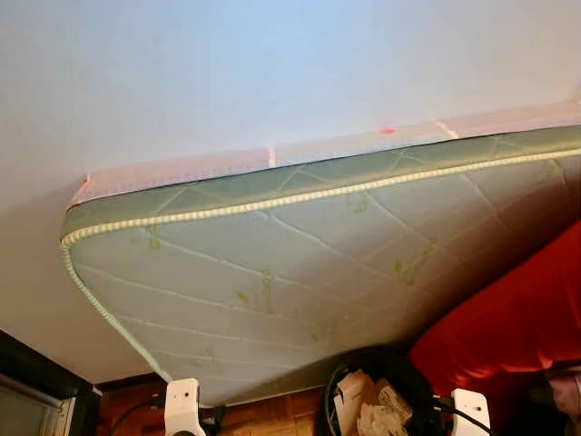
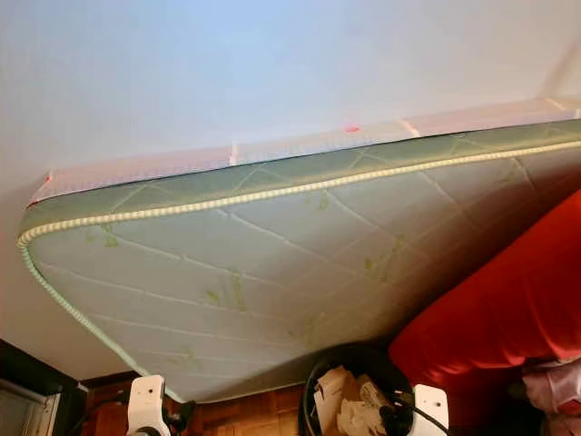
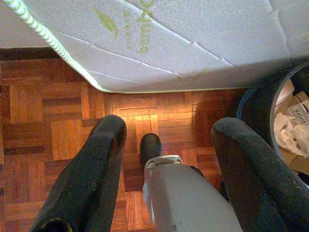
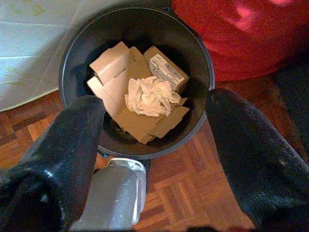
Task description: Clean up the room
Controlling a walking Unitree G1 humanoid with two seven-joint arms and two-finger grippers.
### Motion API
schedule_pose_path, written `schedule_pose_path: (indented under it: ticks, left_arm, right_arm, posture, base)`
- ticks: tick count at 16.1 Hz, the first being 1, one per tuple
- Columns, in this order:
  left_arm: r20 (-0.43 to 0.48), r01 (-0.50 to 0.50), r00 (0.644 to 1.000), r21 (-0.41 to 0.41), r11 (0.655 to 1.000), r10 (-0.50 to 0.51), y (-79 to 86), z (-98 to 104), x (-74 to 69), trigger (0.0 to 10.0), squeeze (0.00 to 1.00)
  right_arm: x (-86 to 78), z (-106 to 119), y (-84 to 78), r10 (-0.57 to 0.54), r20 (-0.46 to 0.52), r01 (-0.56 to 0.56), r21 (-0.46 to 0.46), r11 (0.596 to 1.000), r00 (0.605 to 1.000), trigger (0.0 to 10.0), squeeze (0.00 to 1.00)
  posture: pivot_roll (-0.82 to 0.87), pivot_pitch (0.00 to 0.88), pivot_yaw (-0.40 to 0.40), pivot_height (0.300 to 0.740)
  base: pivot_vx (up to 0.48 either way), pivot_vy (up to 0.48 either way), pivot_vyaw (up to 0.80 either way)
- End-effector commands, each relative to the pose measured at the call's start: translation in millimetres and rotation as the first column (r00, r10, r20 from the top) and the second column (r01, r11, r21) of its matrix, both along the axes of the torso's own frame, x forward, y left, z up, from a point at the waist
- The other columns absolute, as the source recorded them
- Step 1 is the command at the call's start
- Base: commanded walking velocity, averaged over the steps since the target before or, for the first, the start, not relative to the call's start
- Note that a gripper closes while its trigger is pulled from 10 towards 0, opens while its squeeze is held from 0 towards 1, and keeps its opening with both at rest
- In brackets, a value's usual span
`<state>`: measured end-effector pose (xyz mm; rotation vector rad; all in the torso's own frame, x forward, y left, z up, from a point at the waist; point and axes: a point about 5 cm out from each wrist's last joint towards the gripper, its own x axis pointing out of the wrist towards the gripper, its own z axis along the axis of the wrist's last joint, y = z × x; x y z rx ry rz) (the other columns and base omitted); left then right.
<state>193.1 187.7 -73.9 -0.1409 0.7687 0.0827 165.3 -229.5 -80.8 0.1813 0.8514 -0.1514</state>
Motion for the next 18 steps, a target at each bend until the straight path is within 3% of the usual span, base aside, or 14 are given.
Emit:
schedule_pose_path:
  ticks: [1,10,14,18]
  left_arm:
    - [-0.042,-0.009,0.999,0.005,1.0,0.009,3.5,-5,-10.1,10.0,0.0]
    - [-0.055,-0.009,0.998,0.004,1.0,0.009,4.0,-7,-13.0,10.0,0.0]
    - [-0.052,-0.007,0.999,0.004,1.0,0.008,3.8,-6,-12.0,10.0,0.0]
    - [-0.054,-0.007,0.999,0.014,1.0,0.008,3.9,-6,-10.9,10.0,0.0]
  right_arm:
    - [-5.9,-3,0.0,0.008,-0.018,-0.008,0.004,1.0,1.0,10.0,0.0]
    - [-7.3,-7,15.6,0.031,-0.029,-0.03,0.025,0.999,0.999,10.0,0.0]
    - [-6.4,-6,14.2,0.026,-0.025,-0.025,0.027,0.999,0.999,10.0,0.0]
    - [-6.2,-6,13.7,0.024,-0.028,-0.023,0.03,0.999,0.999,10.0,0.0]
  posture:
    - [0.08,0.017,0.01,0.74]
    - [0.08,0.021,0.007,0.74]
    - [0.08,0.025,0.007,0.74]
    - [0.08,0.036,0.004,0.74]
  base:
    - [-0.3,0.0,0.0]
    - [-0.31,0.0,0.0]
    - [-0.311,0.0,0.0]
    - [0.0,0.0,0.0]
